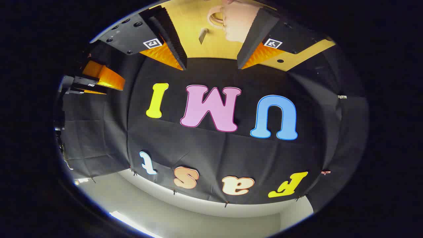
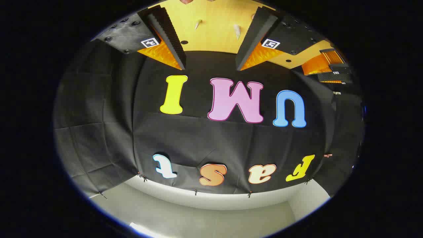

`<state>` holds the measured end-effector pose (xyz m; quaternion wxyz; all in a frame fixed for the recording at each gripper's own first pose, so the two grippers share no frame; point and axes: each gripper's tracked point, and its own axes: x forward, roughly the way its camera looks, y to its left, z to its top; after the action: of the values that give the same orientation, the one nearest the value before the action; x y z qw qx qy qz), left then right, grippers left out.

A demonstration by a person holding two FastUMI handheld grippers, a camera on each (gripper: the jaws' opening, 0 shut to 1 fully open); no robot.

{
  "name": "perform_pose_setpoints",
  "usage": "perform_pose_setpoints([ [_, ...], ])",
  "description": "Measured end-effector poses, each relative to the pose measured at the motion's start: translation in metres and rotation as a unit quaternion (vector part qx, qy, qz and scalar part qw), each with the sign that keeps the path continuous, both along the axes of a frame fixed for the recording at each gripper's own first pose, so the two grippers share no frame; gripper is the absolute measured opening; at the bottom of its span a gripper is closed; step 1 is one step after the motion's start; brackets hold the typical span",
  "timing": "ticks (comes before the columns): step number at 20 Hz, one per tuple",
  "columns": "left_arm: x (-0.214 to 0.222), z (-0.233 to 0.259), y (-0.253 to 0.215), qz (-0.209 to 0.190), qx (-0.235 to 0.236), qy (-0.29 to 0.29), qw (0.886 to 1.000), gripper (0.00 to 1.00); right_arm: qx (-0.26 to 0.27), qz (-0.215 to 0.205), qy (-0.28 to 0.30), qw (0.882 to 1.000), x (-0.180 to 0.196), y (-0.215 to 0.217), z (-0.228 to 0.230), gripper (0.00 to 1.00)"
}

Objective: First open the suitcase, pack the skin care products into it, and then close the suitcase.

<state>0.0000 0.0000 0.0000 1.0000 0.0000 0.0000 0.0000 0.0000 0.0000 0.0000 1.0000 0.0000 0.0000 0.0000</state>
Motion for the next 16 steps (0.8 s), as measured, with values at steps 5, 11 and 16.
perform_pose_setpoints([
  [5,0.004,-0.001,-0.006,-0.004,0.006,0.0,1.0,0.95,0.006,-0.015,0.01,1.0,-0.002,-0.014,-0.008,0.96],
  [11,0.004,0.002,-0.007,-0.014,0.004,-0.008,1.0,0.95,-0.013,-0.028,0.002,1.0,-0.003,-0.024,-0.005,0.96],
  [16,-0.001,-0.001,-0.002,-0.01,0.015,-0.006,1.0,0.95,-0.01,-0.031,0.005,0.999,-0.007,-0.027,-0.008,0.94],
])
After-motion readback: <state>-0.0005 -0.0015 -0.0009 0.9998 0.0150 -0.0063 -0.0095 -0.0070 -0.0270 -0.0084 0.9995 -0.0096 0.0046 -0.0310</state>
